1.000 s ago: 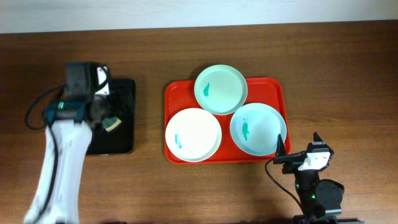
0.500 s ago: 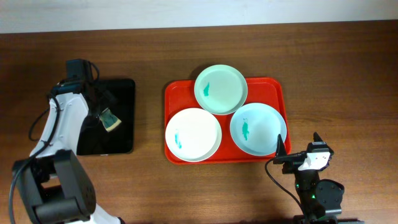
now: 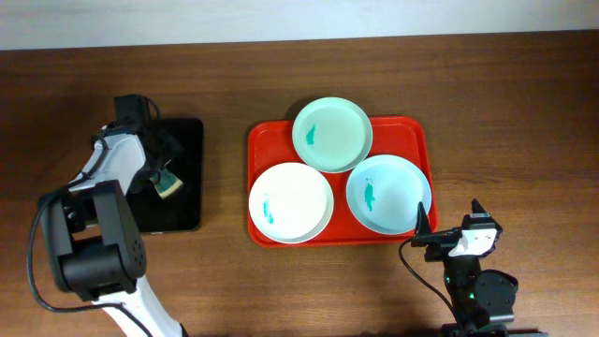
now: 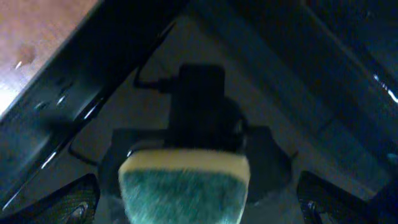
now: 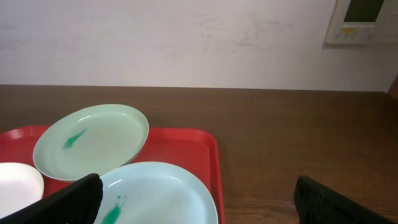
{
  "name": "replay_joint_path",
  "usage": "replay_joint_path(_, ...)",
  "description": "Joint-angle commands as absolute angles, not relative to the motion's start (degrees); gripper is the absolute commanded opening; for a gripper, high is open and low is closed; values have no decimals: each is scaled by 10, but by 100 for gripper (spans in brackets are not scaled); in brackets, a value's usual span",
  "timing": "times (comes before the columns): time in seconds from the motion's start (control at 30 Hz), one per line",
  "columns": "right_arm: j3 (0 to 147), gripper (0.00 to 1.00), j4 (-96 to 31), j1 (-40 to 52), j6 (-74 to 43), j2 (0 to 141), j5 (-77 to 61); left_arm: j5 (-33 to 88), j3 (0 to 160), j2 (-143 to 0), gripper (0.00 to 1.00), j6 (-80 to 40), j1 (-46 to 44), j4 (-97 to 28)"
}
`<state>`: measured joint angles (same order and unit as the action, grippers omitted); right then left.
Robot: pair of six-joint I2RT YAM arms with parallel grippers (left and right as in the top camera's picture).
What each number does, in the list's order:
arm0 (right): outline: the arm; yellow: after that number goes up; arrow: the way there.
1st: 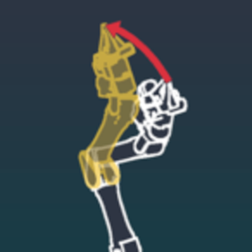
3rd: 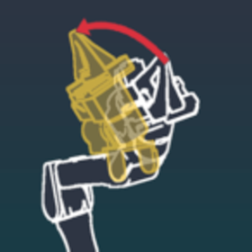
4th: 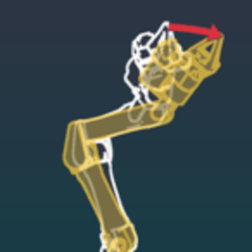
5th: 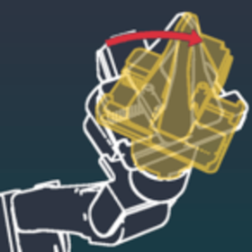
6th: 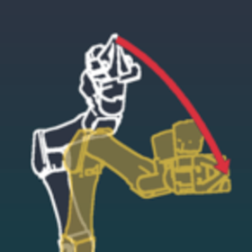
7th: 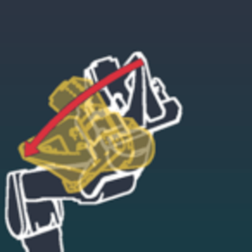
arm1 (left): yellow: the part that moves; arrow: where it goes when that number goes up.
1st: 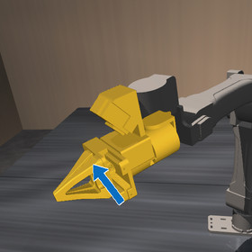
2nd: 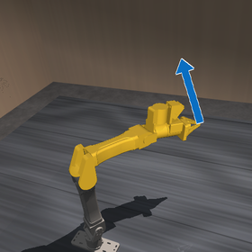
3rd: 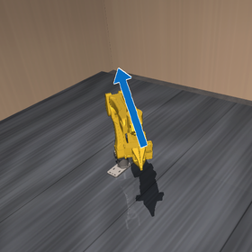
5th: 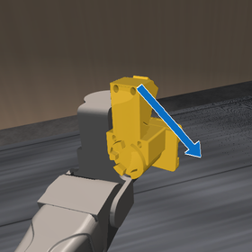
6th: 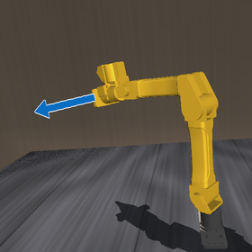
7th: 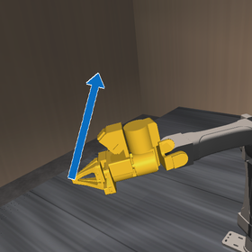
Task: Clean dirty plates on tray and stack at the side
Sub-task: 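Lower the left gripper onto the green-yellow sponge and grasp it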
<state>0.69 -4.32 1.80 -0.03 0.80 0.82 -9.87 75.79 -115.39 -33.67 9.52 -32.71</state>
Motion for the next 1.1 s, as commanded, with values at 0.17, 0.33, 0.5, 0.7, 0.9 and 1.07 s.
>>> replay_joint_path(0.17,3,99,-47,14,-4,2,7,-99,769,-1173,49,-323,97,-323)
replay_joint_path(0.33,3,99,-47,14,-4,2,7,-99,769,-1173,0,-323,97,-323)
replay_joint_path(0.5,3,98,-47,14,-4,2,7,-98,769,-1173,99,-323,97,-334)
replay_joint_path(0.7,3,98,-47,14,-4,2,7,-38,769,-1173,99,-322,97,-396)
replay_joint_path(0.9,3,98,-47,14,-4,2,7,-32,769,-1173,56,-312,97,-415)
replay_joint_path(1.07,3,98,-47,14,-4,2,7,-33,769,-1173,0,-312,97,-412)
